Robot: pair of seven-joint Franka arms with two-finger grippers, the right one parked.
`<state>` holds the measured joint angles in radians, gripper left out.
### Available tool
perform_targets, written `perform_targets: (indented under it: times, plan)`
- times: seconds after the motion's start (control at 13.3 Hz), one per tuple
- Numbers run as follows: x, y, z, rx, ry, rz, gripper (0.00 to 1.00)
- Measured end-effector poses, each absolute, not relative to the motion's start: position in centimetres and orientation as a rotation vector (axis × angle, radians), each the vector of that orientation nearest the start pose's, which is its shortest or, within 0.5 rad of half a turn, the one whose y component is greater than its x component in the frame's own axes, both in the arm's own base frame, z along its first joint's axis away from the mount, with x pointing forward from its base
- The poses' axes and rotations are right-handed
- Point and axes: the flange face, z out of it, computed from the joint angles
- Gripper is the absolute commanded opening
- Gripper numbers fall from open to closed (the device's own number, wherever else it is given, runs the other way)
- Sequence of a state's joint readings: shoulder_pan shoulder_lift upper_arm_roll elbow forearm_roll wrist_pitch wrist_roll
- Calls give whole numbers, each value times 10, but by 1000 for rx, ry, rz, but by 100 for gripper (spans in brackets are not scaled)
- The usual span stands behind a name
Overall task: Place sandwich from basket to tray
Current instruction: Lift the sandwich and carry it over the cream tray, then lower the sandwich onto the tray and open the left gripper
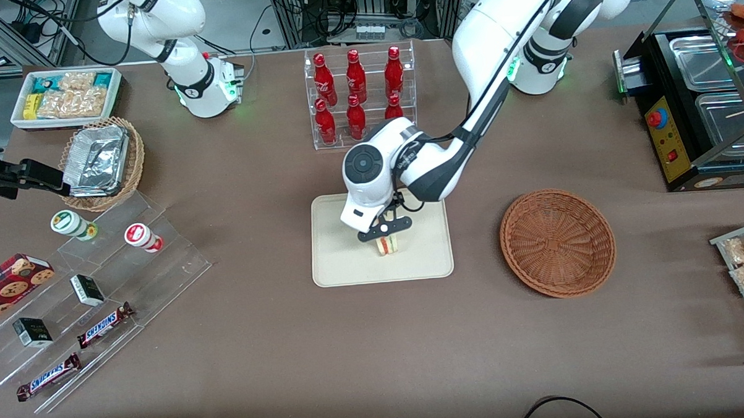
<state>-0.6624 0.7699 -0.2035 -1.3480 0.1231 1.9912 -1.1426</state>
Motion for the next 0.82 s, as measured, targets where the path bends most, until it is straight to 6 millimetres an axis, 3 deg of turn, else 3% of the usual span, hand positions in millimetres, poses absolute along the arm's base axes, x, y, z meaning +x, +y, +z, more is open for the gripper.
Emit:
perform_targets:
  times: [0.82]
  plan:
    - [512, -533, 253, -3066, -519, 52, 0]
